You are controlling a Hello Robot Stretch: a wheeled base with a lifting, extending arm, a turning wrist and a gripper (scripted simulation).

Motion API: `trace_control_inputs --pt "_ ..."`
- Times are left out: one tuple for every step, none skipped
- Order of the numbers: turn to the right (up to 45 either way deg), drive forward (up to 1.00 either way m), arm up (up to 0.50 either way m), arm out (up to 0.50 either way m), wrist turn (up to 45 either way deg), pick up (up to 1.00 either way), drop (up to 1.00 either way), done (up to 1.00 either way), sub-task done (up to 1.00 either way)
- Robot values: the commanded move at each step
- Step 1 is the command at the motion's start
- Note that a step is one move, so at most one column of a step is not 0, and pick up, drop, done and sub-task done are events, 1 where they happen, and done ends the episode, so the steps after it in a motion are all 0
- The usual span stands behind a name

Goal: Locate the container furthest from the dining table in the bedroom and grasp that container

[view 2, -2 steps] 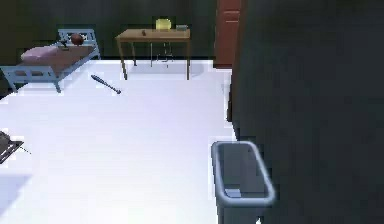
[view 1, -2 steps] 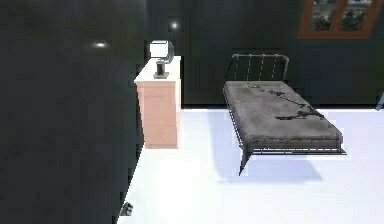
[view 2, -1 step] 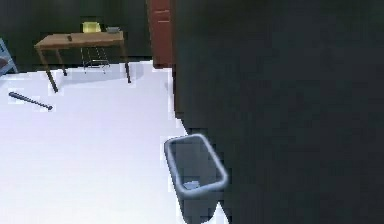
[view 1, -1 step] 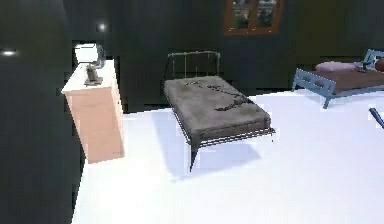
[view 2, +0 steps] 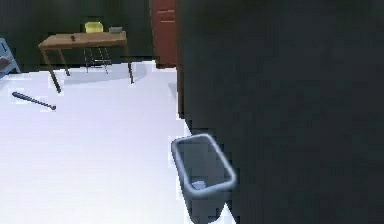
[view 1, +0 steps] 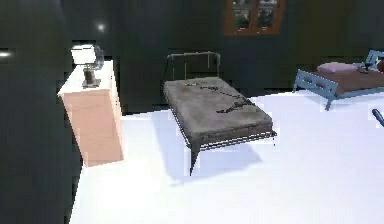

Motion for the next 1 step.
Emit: trace_control_inputs --pt "45.0 0.00 0.00 0.00 0.0 0.00 0.00 0.00 0.00"
